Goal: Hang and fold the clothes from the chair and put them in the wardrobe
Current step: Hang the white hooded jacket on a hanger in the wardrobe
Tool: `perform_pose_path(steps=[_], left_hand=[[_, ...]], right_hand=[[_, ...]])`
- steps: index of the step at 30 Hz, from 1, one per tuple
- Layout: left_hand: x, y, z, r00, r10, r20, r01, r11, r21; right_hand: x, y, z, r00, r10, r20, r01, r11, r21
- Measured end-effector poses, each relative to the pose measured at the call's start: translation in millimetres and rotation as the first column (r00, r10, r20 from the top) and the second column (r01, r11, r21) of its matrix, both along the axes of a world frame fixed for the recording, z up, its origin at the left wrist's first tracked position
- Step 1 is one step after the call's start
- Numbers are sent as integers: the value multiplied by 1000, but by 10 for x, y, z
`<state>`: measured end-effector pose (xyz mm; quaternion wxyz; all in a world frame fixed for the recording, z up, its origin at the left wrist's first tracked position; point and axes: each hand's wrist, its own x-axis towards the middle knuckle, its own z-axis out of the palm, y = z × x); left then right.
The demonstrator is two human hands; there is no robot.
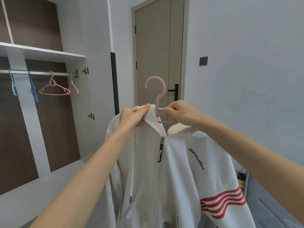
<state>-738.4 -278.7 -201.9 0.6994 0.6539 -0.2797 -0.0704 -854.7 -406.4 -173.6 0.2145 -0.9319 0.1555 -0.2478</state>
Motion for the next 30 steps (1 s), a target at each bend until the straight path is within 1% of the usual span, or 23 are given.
perform_pose_path(steps=[1,2,4,5,7,9,10,13,15,17,18,20,22,23,25,27,28,30], left_hand=[[17,-33,-31,999,-15,-29,14,999,-39],[43,-64,-66,1000,-12,-23,11,999,-53],[71,-128,-161,999,19,50,-19,1000,-14],[67,-156,-213,997,26,76,-27,1000,6],[61,-213,-311,996,25,82,-26,1000,10],[78,-255,-380,999,13,34,-13,1000,-11],[102,-269,-414,1000,6,5,-6,1000,-28],[153,-266,-481,995,-24,-95,12,991,-130],[129,-234,-471,988,-80,-135,49,975,-217],[101,-206,-450,983,-129,-135,90,961,-262],[95,-190,-454,982,-138,-130,100,960,-263],[119,-155,-519,984,-122,-131,90,970,-227],[169,-118,-666,987,-80,-141,62,990,-127],[190,-107,-767,987,-62,-150,55,997,-52],[198,-107,-983,982,-67,-178,85,992,93],[181,-131,-1160,972,-101,-213,140,974,177],[177,-144,-1209,974,-90,-206,131,972,196],[225,-166,-1224,995,10,-102,11,979,205]], right_hand=[[-5,-2,-41,1000,12,1,-12,1000,14],[-16,-2,-90,1000,21,11,-22,998,52],[-6,-39,-227,999,19,32,-23,991,131],[-7,-64,-294,1000,5,9,-6,991,136],[-32,-96,-434,994,4,-111,12,990,143],[-39,-117,-613,978,56,-202,-9,973,229],[-39,-133,-711,972,53,-229,-1,975,221],[-17,-261,-1014,954,-23,-298,42,997,58],[-30,-344,-1168,936,-48,-350,64,997,32],[-54,-391,-1236,922,-56,-383,73,997,32],[-62,-405,-1250,930,-62,-362,86,995,51],[-56,-477,-1244,968,-110,-227,143,981,134],[-55,-536,-1168,982,-180,-64,191,944,268],[-60,-548,-1118,979,-205,-17,200,930,308],[-70,-535,-1023,974,-225,29,206,933,295],[-65,-526,-959,967,-240,81,216,949,230],[-59,-535,-940,963,-245,114,217,953,210],[-41,-594,-900,936,-302,179,269,945,186]])
